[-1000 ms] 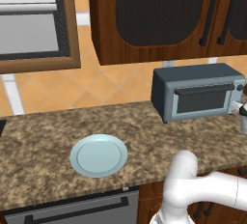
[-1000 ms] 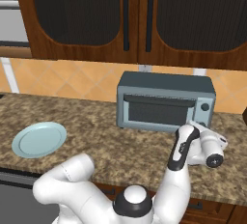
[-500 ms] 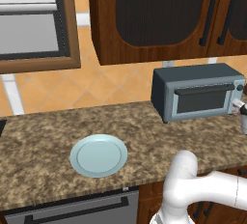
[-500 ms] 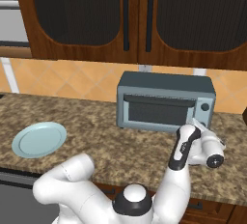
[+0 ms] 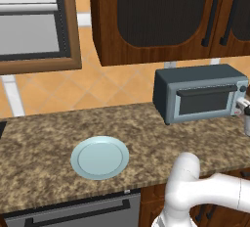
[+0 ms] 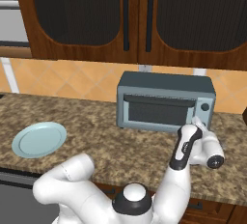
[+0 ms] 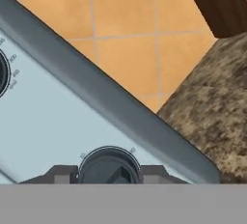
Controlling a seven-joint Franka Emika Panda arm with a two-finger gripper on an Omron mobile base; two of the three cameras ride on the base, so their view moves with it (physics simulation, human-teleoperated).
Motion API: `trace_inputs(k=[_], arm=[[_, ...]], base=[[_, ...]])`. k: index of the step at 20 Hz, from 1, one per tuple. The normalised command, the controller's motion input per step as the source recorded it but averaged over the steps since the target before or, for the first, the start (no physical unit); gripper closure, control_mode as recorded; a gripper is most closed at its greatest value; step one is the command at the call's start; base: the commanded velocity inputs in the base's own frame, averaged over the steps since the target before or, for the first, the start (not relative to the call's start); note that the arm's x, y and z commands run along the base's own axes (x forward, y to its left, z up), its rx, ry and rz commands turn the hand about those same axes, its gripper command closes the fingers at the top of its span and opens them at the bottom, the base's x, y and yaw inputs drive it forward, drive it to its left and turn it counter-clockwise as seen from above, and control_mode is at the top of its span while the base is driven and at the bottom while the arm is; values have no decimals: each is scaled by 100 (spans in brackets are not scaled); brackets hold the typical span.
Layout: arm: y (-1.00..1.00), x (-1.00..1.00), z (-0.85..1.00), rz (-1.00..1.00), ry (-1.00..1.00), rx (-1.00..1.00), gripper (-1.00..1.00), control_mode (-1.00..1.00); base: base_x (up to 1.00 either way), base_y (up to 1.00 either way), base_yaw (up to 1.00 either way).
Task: Pick up the kebab skewer and baguette bread, and place them inside the toaster oven. Close the toaster oven door and start by setting the timer.
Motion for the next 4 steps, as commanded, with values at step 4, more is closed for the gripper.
trace_inputs(k=[4], arm=[[-6,0,0,0,-3,33,100,-100]], base=[[0,0,0]])
